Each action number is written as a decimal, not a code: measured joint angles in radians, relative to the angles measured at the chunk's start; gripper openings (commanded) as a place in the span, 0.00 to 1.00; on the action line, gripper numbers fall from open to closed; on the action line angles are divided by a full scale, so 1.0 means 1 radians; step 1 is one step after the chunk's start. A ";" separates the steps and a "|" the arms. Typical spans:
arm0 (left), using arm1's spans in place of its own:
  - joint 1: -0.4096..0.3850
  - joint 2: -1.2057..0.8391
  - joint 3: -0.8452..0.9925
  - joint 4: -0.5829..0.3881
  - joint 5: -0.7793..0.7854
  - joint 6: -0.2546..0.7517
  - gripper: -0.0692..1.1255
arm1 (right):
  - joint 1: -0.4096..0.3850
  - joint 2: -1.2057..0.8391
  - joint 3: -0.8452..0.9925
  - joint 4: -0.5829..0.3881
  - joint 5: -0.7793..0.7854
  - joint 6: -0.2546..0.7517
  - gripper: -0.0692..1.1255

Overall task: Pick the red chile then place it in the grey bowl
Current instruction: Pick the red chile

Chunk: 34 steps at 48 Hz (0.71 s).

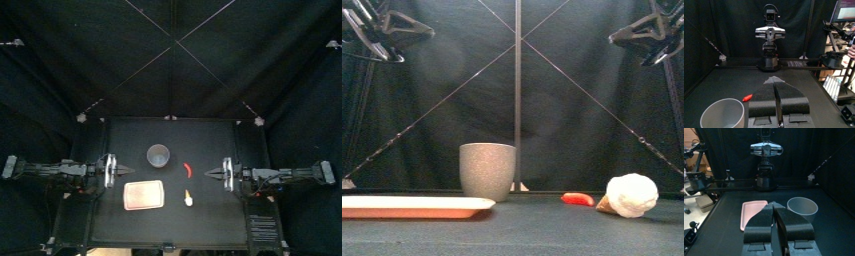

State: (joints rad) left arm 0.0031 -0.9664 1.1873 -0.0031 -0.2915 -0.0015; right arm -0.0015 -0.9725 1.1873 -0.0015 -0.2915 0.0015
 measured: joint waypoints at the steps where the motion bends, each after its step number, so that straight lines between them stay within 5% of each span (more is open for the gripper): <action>1: 0.000 0.000 0.000 0.000 0.000 0.000 0.01 | -0.002 0.002 0.000 0.000 0.000 0.000 0.04; 16: 0.026 -0.038 0.014 0.011 0.012 0.006 0.03 | -0.032 0.239 -0.069 0.233 0.135 0.144 0.12; 26: 0.028 -0.038 0.012 0.009 0.014 0.008 0.03 | -0.086 0.460 -0.192 0.285 0.299 0.167 0.17; 34: 0.028 -0.040 0.014 0.009 0.014 0.008 0.03 | -0.175 0.598 -0.281 0.282 0.402 0.187 0.34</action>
State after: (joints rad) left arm 0.0307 -1.0063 1.2011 0.0061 -0.2777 0.0061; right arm -0.1764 -0.3743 0.9066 0.2807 0.1104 0.1887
